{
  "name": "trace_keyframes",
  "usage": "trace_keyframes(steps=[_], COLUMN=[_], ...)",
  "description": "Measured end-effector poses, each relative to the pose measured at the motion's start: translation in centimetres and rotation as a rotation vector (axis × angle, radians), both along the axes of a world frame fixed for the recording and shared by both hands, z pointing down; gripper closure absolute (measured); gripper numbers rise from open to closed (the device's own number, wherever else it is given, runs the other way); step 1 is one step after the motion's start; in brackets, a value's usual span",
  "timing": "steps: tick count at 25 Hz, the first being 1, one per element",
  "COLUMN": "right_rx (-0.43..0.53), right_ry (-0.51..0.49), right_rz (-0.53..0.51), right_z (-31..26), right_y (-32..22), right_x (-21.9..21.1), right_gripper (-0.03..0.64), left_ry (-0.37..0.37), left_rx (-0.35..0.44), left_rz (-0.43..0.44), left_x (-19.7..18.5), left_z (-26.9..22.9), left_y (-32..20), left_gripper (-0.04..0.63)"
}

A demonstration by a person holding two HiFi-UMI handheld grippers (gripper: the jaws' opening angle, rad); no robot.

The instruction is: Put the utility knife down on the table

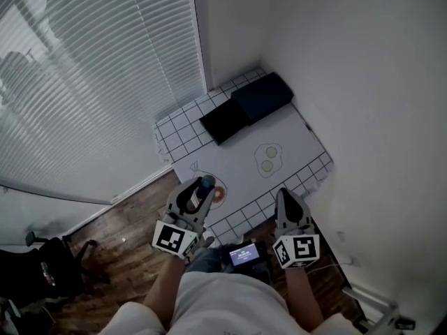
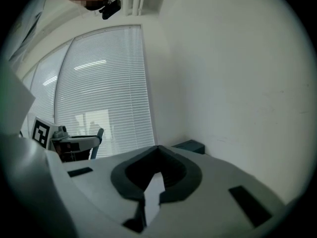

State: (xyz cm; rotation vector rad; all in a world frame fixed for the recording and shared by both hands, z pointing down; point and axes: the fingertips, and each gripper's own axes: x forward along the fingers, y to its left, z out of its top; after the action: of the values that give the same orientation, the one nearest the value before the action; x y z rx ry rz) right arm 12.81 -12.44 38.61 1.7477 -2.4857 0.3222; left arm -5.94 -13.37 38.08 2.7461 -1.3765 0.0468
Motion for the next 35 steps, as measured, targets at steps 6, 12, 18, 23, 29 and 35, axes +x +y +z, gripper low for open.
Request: trace_keyframes(steps=[6,12,18,23,29,35], right_rx=[-0.022,-0.048,-0.080,-0.107,-0.134,-0.148], right_ry=[-0.006,-0.007,0.007,0.023,0.044,0.065], right_rz=[0.005,0.000,-0.015,-0.030,-0.048,-0.071], right_z=[1.5,2.6,4.4,6.4,8.0,9.6], right_y=[-1.0,-1.7,-2.1,-2.4,-2.3,-2.2], right_x=[-0.2,-0.2,-0.2,-0.1,0.1,0.2], right_gripper=[0.609,0.609,0.609,0.609,0.609,0.609], left_ry=[-0.022,-0.037,-0.029,-0.034,-0.053,-0.072], left_rx=[-0.034,-0.074,-0.127,-0.160,-0.181,-0.193], left_rz=[0.029,0.046,0.045,0.048,0.046,0.053], left_x=[0.7,1.2,2.1,2.8,3.3,3.8], left_z=[1.5,3.5,5.2,6.9,8.8,10.7], left_y=[-1.0,-1.5,-1.9,-2.0,-2.2,-2.1], left_gripper=[0.451,0.451,0.451,0.451,0.451,0.451])
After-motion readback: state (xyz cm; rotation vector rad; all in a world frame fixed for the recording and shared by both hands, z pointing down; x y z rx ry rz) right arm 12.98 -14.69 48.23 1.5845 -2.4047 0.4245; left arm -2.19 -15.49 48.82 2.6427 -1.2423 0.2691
